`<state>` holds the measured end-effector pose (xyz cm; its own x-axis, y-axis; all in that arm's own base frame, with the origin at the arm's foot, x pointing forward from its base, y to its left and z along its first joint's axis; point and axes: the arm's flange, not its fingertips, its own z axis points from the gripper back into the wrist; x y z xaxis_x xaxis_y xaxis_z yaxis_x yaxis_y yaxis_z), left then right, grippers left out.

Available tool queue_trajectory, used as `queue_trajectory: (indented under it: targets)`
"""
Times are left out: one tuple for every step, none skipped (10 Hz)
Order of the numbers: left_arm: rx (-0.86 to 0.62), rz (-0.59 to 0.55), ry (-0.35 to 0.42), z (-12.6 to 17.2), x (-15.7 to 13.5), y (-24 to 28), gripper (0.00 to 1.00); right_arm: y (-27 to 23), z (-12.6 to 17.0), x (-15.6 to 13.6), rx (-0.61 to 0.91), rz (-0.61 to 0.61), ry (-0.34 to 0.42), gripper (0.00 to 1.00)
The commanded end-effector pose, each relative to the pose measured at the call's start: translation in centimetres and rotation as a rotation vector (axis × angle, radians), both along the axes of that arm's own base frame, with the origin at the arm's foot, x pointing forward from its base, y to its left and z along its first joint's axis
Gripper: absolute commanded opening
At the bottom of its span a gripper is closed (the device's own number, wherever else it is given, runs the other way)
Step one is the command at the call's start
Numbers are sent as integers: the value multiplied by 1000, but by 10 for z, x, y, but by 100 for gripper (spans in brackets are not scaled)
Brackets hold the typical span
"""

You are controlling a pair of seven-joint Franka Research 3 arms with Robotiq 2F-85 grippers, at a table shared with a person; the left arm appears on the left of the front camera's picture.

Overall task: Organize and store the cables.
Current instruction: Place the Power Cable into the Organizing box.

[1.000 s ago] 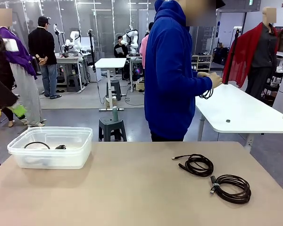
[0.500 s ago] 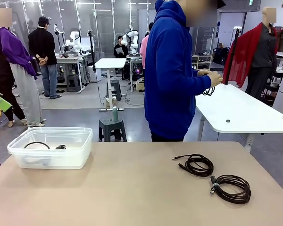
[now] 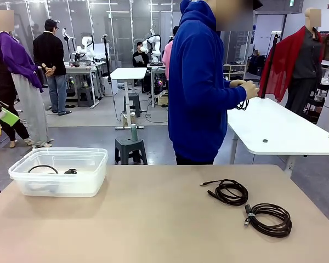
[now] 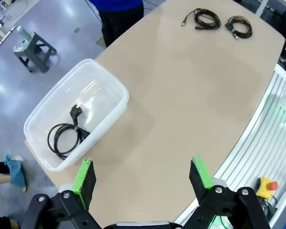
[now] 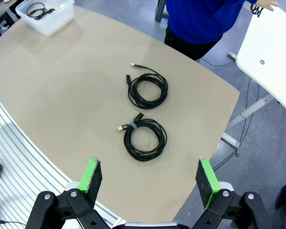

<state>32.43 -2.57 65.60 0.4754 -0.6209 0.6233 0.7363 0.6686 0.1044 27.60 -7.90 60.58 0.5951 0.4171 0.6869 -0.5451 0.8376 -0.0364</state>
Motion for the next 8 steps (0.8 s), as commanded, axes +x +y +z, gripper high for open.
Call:
queue_trajectory:
  targets:
    - [20,-3,7,-1,0,1,100,-1,-1,0,4,0,0,100]
    - [20,-3,7,-1,0,1,100,-1,-1,0,4,0,0,100]
    - [20,-3,7,-1,0,1,100,-1,-1,0,4,0,0,100]
    - [20,-3,7,-1,0,1,100,-1,-1,0,4,0,0,100]
    - [20,-3,7,-1,0,1,100,-1,-1,0,4,0,0,100]
    - [20,-3,7,-1,0,1,100,-1,-1,0,4,0,0,100]
    - [20,-3,7,-1,0,1,100,-1,-1,0,4,0,0,100]
    - [20,-3,7,-1,0,1,100,-1,-1,0,4,0,0,100]
